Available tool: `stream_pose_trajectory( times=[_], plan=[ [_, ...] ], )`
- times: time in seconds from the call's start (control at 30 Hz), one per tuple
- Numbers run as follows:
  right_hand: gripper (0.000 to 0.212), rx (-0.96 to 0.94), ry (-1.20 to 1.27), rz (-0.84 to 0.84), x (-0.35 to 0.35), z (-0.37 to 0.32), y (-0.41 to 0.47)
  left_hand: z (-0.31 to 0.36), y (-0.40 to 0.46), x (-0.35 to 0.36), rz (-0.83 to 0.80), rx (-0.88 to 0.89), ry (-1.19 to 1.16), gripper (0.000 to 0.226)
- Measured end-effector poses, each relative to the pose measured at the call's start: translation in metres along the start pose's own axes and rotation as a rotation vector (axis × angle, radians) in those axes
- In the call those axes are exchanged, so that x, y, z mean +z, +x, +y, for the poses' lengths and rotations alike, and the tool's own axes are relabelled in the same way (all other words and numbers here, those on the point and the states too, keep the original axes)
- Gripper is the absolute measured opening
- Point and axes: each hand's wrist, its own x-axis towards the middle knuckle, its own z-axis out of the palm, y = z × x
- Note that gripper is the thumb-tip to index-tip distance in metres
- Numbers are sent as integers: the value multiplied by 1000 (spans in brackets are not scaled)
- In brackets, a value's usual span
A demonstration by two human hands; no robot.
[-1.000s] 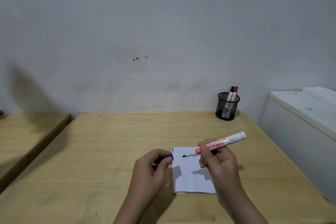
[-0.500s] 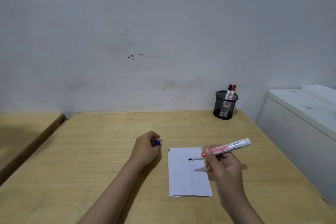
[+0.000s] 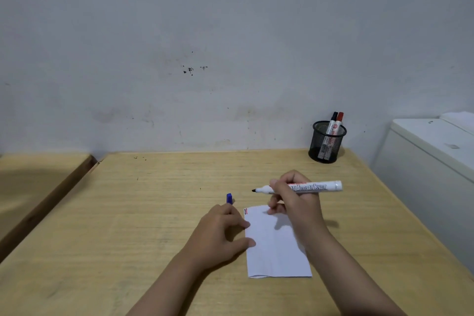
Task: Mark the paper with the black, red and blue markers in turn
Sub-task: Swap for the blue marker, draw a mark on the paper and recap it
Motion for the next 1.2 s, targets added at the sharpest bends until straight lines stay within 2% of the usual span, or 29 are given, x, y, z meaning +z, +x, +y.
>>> stream_pose_trajectory(
  times=[0.17, 0.23, 0.33, 0.5, 0.63, 1.2],
  plan=[
    [14, 148, -30, -62, 16, 10, 28, 1, 1, 2, 42, 98, 97, 46],
    [21, 181, -98, -57, 18, 19, 34, 2, 1, 1, 39, 121, 125, 48],
    [34, 151, -185, 3, 19, 28, 38, 5, 6, 0, 47, 141, 158, 45],
    [30, 122, -180, 84, 17, 48, 35, -1, 1, 7, 36, 177, 183, 31],
    [32, 124, -253, 112, 20, 63, 34, -9, -4, 11, 37, 148, 175, 32],
    [31, 48, -367, 85, 19, 62, 40, -2, 3, 6, 56, 128, 150, 34]
  ],
)
